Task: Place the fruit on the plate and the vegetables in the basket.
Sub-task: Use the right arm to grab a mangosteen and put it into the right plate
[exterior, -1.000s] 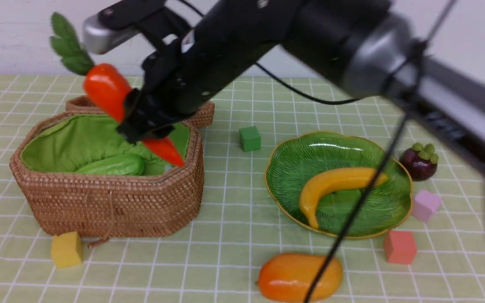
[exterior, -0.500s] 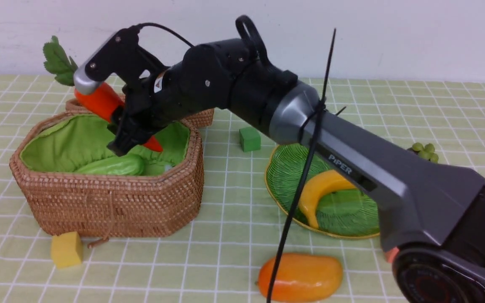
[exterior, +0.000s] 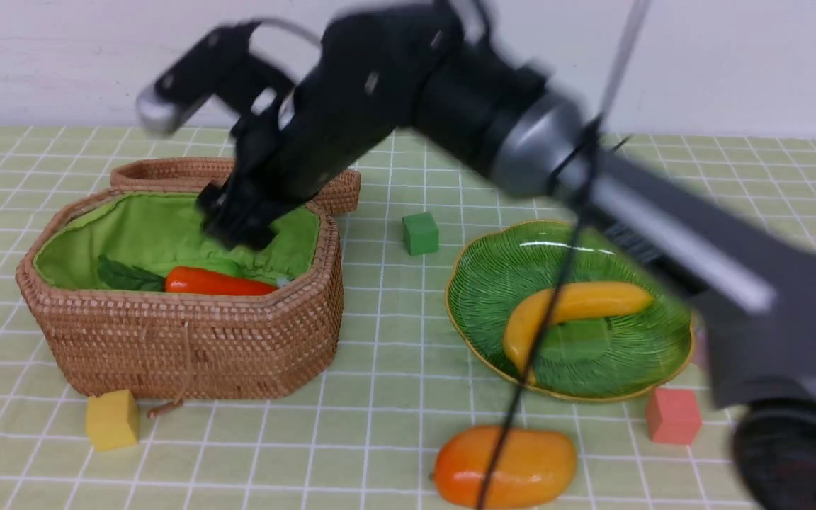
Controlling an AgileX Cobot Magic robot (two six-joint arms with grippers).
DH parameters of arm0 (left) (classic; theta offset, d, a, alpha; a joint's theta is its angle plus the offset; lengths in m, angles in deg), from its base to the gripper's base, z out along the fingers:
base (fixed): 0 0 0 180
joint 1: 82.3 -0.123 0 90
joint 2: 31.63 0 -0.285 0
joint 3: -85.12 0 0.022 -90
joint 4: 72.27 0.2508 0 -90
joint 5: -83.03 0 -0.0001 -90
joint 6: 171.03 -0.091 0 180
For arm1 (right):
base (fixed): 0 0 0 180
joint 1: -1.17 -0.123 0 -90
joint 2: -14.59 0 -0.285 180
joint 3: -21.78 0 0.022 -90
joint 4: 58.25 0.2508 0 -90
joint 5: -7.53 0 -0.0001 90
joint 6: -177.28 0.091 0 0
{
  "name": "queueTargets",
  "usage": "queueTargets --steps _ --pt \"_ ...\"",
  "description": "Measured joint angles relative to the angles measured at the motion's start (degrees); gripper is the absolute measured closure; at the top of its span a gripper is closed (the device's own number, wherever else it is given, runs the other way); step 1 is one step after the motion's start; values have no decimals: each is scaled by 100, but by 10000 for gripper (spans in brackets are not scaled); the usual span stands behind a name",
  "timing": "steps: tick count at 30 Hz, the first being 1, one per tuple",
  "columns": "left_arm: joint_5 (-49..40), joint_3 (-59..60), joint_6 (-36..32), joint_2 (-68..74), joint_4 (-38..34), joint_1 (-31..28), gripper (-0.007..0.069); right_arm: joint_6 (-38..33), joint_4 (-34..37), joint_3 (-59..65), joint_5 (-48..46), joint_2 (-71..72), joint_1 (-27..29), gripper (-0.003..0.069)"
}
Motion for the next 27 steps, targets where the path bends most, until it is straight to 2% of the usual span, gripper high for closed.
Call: queueTargets --steps 1,2,3,7,9,11,12,17,20,24,27 --pt "0 0 0 0 -12 0 585 45 0 0 0 0 0 120" --pt "5 0 -6 0 -123 0 585 355 -455 -8 -593 362 48 196" --pt "5 0 -6 0 -192 0 585 493 -772 -8 -758 537 104 251" --pt "150 0 -193 0 -671 -1 585 1109 -1740 238 -897 1157 583 497" --pt "244 0 -365 0 -986 -1 585 1400 -1867 500 -912 1405 894 606" --pt "346 0 -745 0 -1462 -1 585 1690 -1822 1081 -912 1796 1366 666" --pt "374 0 -947 0 -1684 -1 585 1799 -1765 1345 -912 1953 1550 674" --pt "382 0 -2044 0 -2701 -1 585 2185 -1334 3059 -923 2735 2749 653" --pt "382 0 -2503 0 -3133 -1 585 2414 -1175 3592 -925 2817 3370 618" --pt "382 0 -3375 0 -3787 -1 585 2705 -450 4146 -853 2564 4308 455" --pt "377 0 -3929 0 -4130 -1 585 2776 115 4183 -519 2251 4692 269"
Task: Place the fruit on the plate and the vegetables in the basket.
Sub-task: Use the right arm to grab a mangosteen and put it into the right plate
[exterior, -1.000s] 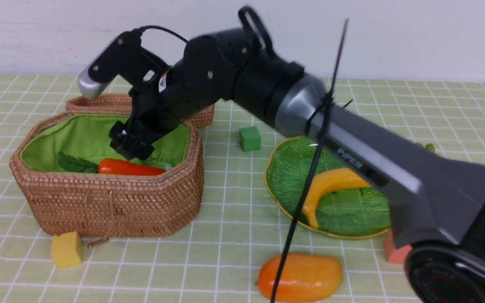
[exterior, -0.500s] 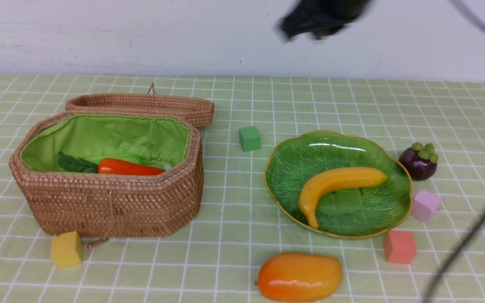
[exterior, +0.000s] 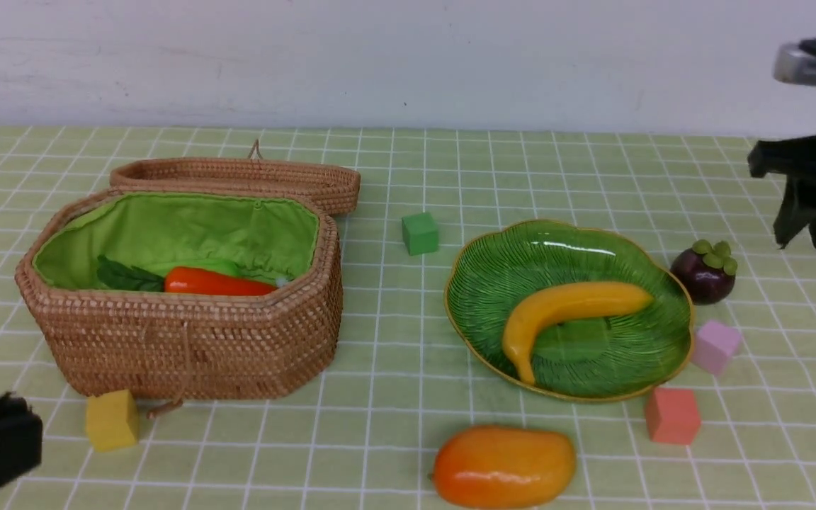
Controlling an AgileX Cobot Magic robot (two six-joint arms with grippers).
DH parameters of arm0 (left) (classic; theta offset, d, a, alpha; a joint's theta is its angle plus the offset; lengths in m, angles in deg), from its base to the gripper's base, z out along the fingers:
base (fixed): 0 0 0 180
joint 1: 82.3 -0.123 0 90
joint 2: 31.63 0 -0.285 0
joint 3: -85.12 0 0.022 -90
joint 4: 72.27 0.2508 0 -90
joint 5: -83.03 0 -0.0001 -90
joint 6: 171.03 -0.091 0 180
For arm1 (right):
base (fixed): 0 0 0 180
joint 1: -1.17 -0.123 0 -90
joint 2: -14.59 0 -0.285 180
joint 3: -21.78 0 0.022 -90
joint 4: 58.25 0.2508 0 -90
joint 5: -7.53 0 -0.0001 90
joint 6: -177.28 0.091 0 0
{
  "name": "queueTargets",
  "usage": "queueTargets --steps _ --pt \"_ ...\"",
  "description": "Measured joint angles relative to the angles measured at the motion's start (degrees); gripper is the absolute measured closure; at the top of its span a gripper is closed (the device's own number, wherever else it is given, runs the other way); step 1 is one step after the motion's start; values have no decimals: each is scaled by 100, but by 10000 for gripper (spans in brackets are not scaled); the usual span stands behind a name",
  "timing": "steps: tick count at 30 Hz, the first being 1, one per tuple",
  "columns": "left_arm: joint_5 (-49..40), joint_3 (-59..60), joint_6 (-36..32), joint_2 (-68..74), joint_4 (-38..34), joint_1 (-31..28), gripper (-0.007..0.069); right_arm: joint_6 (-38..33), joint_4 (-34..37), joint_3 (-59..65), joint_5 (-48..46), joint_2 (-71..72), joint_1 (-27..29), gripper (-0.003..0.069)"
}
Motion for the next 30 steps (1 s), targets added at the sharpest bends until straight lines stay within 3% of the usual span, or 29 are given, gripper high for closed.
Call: queueTargets --steps 3,5,7,15,30 --pt "-85 0 -350 0 -290 0 585 16 363 6 489 -387 165 88" --pt "-160 0 -471 0 -409 0 585 16 447 12 838 -613 180 15" --pt "-207 0 -523 0 -468 0 585 16 491 17 1198 -812 174 -13" --pt "-225 0 -550 0 -520 0 585 27 528 19 2184 -1441 174 36" --pt "-425 0 -550 0 -629 0 576 34 433 -82 2752 -1987 180 64"
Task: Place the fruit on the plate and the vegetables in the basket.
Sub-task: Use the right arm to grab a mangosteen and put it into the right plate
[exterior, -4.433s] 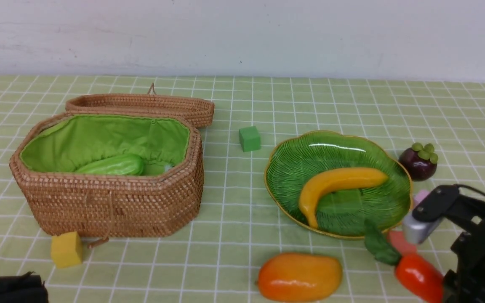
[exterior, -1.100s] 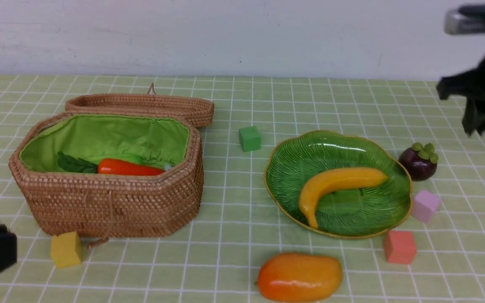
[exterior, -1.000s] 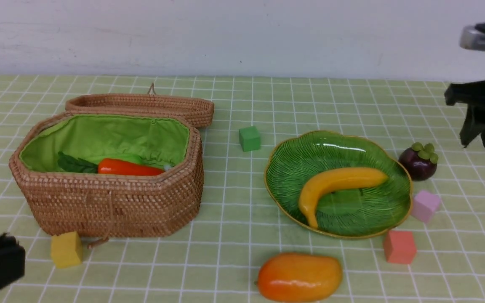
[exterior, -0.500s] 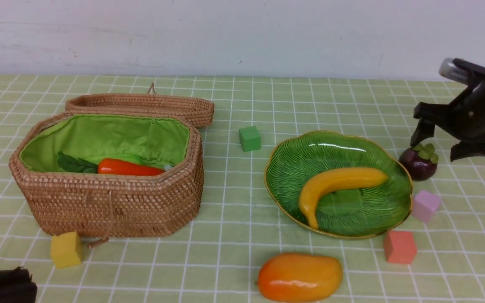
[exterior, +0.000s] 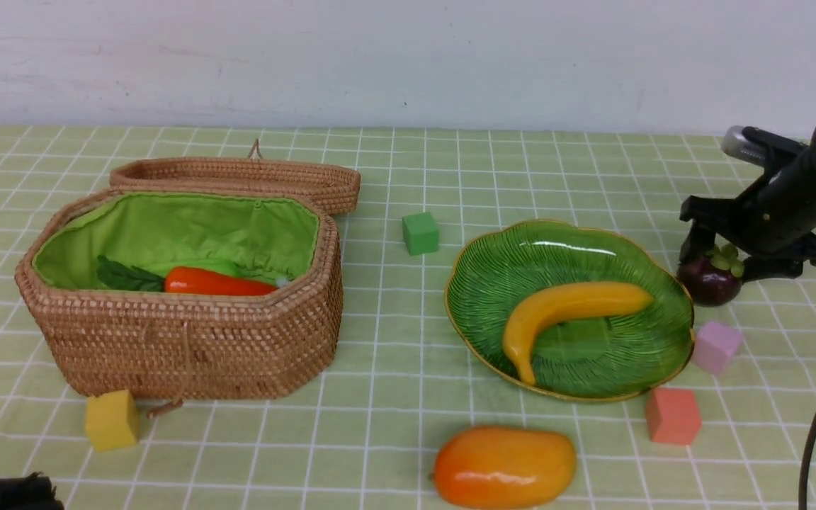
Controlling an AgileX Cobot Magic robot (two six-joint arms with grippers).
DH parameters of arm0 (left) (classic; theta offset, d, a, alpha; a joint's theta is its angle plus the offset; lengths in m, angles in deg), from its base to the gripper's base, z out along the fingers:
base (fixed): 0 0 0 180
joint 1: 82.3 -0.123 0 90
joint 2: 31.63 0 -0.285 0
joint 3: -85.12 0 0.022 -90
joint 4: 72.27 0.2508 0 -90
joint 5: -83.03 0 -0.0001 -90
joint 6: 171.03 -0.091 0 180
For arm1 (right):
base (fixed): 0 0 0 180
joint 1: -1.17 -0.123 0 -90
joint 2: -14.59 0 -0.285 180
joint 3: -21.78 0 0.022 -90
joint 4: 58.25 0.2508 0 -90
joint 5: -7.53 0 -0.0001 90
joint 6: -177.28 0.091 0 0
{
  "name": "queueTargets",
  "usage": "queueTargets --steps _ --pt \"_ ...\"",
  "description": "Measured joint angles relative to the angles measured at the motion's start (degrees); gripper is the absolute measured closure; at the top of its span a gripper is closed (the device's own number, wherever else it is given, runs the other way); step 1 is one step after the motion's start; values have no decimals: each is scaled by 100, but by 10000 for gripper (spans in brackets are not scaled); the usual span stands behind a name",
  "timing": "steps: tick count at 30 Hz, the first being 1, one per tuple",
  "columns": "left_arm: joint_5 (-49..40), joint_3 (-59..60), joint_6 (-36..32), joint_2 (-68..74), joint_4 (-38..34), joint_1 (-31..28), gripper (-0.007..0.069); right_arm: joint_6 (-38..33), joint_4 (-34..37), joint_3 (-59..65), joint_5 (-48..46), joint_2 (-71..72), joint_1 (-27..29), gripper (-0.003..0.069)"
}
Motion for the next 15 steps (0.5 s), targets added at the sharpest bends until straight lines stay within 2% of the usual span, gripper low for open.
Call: queueTargets --steps 15 --pt "1 0 -7 0 0 0 574 0 23 -106 -18 -228 0 69"
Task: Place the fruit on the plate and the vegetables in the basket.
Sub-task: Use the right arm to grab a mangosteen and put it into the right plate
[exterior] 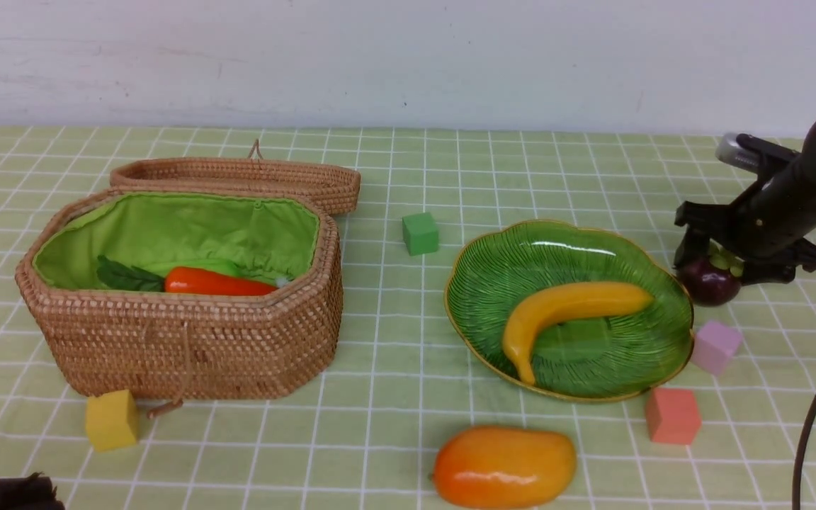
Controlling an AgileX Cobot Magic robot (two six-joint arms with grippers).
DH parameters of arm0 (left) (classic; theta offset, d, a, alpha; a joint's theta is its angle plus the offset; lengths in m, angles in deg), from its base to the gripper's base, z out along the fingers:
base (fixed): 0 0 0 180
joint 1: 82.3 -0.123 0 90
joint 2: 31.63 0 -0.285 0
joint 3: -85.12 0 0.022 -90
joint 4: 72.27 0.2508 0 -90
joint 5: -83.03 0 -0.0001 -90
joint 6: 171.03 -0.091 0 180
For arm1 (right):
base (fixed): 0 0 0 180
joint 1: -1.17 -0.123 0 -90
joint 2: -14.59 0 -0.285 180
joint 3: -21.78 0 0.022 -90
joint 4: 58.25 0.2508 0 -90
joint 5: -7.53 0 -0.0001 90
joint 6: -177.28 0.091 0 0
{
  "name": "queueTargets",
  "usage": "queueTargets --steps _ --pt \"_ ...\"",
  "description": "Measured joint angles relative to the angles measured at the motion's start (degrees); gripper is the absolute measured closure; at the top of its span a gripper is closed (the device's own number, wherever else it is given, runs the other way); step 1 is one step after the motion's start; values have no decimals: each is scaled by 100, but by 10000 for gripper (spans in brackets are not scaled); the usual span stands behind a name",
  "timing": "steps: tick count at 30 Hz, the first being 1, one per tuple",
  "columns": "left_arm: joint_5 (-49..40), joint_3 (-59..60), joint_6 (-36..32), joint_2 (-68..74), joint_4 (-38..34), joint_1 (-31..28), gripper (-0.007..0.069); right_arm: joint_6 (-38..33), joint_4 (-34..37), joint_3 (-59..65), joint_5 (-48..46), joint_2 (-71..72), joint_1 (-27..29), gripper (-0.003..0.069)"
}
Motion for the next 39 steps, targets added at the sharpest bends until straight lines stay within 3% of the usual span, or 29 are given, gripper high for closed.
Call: queueTargets --steps 14,22,26,29,34,39 --pt "5 0 0 0 0 0 574 -307 -210 -60 -349 117 0 96" --pt "53 0 -24 0 0 0 574 -440 -278 -60 -770 960 -32 96" --pt "67 0 -43 0 0 0 574 -680 -120 -34 -1430 1426 -295 96" --pt "99 0 -43 0 0 0 574 -953 7 308 -2017 1793 -948 96" --pt "103 0 -45 0 0 0 574 -999 31 863 -1955 1826 -1682 96" --pt "110 0 -57 0 0 0 574 -1005 -11 996 -1643 1661 -1924 96"
